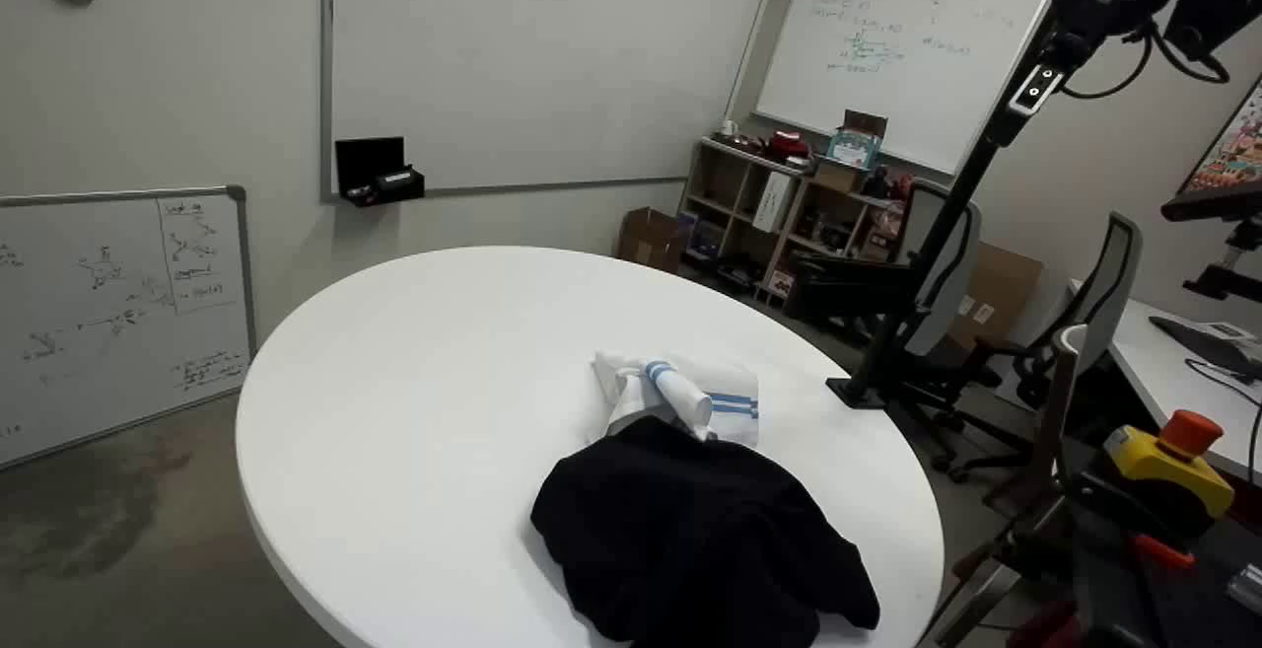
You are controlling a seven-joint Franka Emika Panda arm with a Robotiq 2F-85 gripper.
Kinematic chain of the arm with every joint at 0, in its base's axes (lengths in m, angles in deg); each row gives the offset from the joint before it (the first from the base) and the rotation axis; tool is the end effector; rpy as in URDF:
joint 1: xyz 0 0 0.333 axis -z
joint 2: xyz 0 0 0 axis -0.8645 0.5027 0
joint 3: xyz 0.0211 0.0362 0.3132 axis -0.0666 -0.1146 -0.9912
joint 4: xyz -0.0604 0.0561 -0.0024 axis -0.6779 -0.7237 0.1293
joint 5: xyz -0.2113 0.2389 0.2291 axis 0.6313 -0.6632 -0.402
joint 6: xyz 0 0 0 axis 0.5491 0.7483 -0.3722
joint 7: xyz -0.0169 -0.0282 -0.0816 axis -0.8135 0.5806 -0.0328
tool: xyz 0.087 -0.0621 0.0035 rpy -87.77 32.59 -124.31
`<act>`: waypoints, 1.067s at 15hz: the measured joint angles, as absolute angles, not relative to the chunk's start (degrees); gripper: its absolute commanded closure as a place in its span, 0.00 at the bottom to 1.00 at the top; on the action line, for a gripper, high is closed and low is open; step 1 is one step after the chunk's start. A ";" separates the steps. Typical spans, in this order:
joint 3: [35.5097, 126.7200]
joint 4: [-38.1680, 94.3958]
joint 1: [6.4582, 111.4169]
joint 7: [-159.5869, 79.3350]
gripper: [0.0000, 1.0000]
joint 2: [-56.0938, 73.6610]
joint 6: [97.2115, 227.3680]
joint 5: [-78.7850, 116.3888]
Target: Hang the black shirt on the stand
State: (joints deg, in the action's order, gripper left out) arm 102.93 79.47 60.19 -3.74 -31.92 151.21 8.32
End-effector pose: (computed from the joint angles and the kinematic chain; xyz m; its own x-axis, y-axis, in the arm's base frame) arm 0.3779 -0.1808 0.4209 0.9858 0.0390 0.1631 0.0775 -0.9685 -0.2368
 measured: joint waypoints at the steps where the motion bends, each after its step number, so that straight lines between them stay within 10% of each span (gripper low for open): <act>1: 102.94 79.47 60.19 -3.74 0.00 -31.91 151.21 8.32; 16: 87.09 75.10 58.20 10.05 0.00 -14.68 147.81 11.97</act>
State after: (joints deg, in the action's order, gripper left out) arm 87.09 75.10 58.20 10.05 -14.68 147.81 11.97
